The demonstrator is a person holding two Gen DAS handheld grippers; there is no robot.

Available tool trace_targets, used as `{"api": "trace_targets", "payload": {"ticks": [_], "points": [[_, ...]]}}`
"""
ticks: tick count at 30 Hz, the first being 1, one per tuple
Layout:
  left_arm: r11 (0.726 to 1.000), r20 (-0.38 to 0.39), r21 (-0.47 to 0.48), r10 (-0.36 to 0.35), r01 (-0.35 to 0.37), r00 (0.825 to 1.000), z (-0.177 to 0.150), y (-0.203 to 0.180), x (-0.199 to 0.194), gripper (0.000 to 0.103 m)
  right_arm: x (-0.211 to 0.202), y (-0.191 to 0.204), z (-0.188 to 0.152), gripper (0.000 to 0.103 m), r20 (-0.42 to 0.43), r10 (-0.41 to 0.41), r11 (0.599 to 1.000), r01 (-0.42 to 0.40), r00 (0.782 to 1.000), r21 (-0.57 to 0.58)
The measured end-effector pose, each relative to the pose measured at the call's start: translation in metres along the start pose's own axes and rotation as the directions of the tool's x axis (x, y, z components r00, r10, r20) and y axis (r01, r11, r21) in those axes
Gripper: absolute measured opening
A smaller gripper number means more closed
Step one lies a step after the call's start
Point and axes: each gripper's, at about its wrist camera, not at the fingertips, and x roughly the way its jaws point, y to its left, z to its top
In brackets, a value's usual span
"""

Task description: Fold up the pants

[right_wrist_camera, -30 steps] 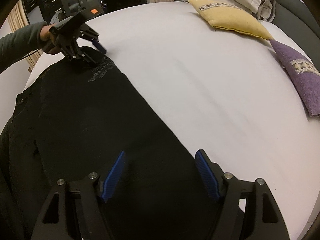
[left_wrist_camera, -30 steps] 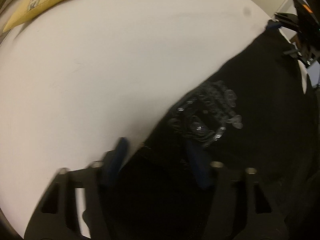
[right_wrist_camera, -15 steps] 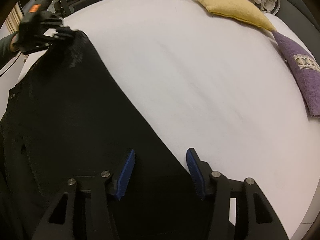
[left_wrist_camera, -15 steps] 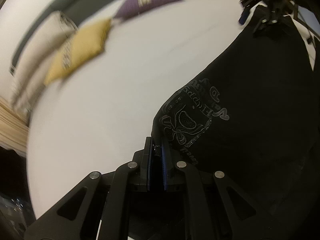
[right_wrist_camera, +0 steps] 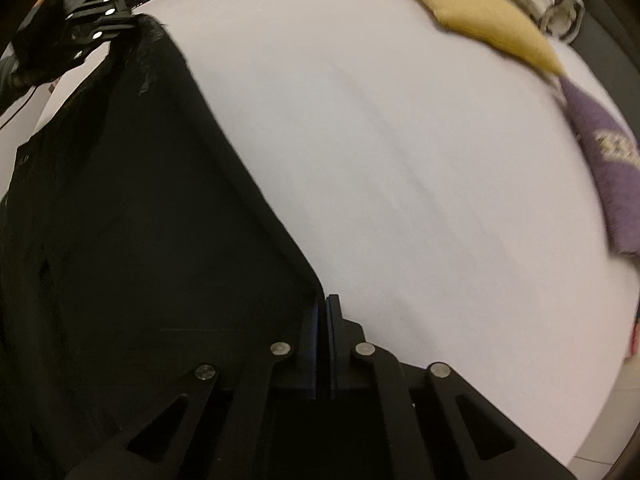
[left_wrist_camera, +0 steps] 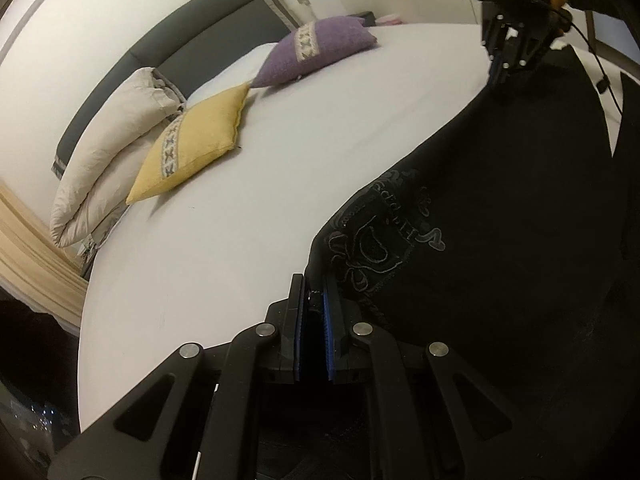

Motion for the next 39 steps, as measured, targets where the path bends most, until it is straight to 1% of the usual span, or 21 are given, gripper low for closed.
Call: {"api": "trace_targets", "payload": {"ticks": [4,8,10,11,15,19,22,25,27,29,31,34,37,39], "points": [[1.0,0.024,-0.007,0.018,-0.018,1.0,0.007,0.003,-0.02,0.007,-0.033,0.011,-0.006,0.003,0.05,-0.06,0.998,0.061,0.997,-0.017],[0.999,0.054,-0.007,0.036,-0.036,0.998,0.01,0.0,-0.052,0.007,-0.073,0.035,-0.009,0.003,0.115,-0.148,0.988,0.152,0.982,-0.026],[0.999,0.069,-0.003,0.034,-0.034,0.997,0.009,-0.006,-0.071,0.007,-0.092,0.059,-0.014,0.003,0.14,-0.201,0.978,0.207,0.97,-0.029],[0.999,0.075,0.002,0.035,-0.036,0.997,0.007,-0.009,-0.081,0.007,-0.098,0.063,-0.02,0.003,0.148,-0.217,0.974,0.224,0.965,-0.032],[0.999,0.105,0.01,0.032,-0.034,0.994,-0.004,-0.027,-0.127,0.007,-0.117,0.101,-0.034,0.003,0.183,-0.271,0.96,0.28,0.945,-0.025],[1.0,0.129,0.021,0.009,-0.012,0.992,-0.028,-0.059,-0.182,0.007,-0.132,0.16,-0.063,0.003,0.198,-0.326,0.941,0.337,0.924,-0.022],[0.999,0.111,0.03,-0.032,0.029,0.993,-0.054,-0.092,-0.212,0.007,-0.129,0.196,-0.088,0.003,0.189,-0.346,0.934,0.356,0.919,-0.019],[0.997,0.071,0.043,-0.067,0.064,0.995,-0.085,-0.128,-0.23,0.007,-0.111,0.236,-0.111,0.003,0.151,-0.346,0.935,0.354,0.926,-0.026],[0.996,0.04,0.051,-0.078,0.076,0.996,-0.105,-0.15,-0.234,0.007,-0.097,0.256,-0.122,0.003,0.127,-0.34,0.938,0.345,0.932,-0.019],[0.995,0.013,0.039,-0.091,0.09,0.996,-0.125,-0.17,-0.236,0.007,-0.08,0.274,-0.132,0.003,0.101,-0.332,0.943,0.334,0.938,-0.004],[0.995,0.0,0.023,-0.1,0.1,0.995,-0.141,-0.187,-0.241,0.007,-0.065,0.29,-0.137,0.003,0.074,-0.355,0.934,0.357,0.932,-0.02],[0.995,-0.004,0.017,-0.098,0.098,0.995,-0.158,-0.21,-0.252,0.007,-0.054,0.307,-0.142,0.003,0.056,-0.389,0.92,0.391,0.92,-0.03],[0.995,-0.007,0.016,-0.102,0.102,0.995,-0.17,-0.221,-0.259,0.007,-0.056,0.309,-0.145,0.003,0.054,-0.395,0.918,0.395,0.917,0.001],[0.994,-0.013,0.021,-0.108,0.108,0.994,-0.176,-0.225,-0.258,0.007,-0.056,0.312,-0.147,0.003,0.051,-0.402,0.915,0.402,0.914,-0.004]]}}
